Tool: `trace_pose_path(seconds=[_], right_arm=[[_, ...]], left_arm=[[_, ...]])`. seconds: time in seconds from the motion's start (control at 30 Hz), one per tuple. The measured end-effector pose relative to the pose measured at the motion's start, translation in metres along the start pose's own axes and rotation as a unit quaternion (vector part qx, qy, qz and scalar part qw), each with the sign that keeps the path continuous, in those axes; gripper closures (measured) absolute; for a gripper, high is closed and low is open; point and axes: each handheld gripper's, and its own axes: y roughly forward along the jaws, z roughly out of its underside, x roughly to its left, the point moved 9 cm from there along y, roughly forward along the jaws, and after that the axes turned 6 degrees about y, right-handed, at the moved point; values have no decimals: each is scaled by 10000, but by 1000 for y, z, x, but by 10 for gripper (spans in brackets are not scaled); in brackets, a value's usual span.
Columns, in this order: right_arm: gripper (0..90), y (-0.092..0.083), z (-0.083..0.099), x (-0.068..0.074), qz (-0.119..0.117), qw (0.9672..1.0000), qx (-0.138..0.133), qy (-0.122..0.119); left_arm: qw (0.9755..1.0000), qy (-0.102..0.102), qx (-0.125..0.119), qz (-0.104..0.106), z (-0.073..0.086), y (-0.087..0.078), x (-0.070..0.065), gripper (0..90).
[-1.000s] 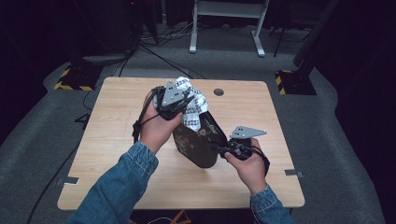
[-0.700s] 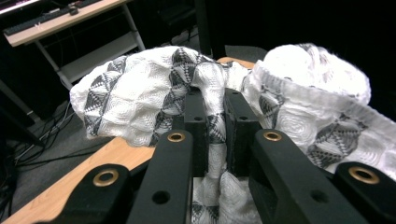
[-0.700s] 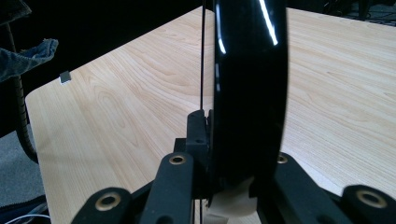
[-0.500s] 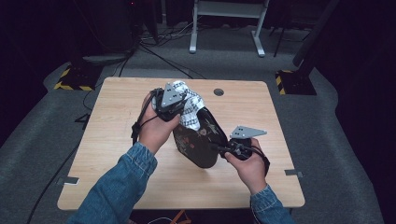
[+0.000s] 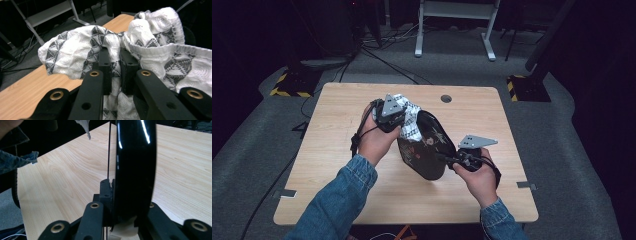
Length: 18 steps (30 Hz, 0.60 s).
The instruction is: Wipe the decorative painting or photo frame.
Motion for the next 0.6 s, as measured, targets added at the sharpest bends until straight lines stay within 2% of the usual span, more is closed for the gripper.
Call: trace_pose_path(seconds=[0.27, 0.5, 0.6], right_arm=[[805, 0, 0, 0, -6, 10000, -5, 7], [805, 1, 0, 1, -21, 10000, -10, 7], [805, 1, 0, 0, -24, 10000, -18, 16]], left_arm=[[10000, -24, 74, -43, 11, 2, 1, 821], [9996, 84, 226, -123, 20, 4, 4, 823], [9995, 32, 278, -127, 25, 5, 6, 823]])
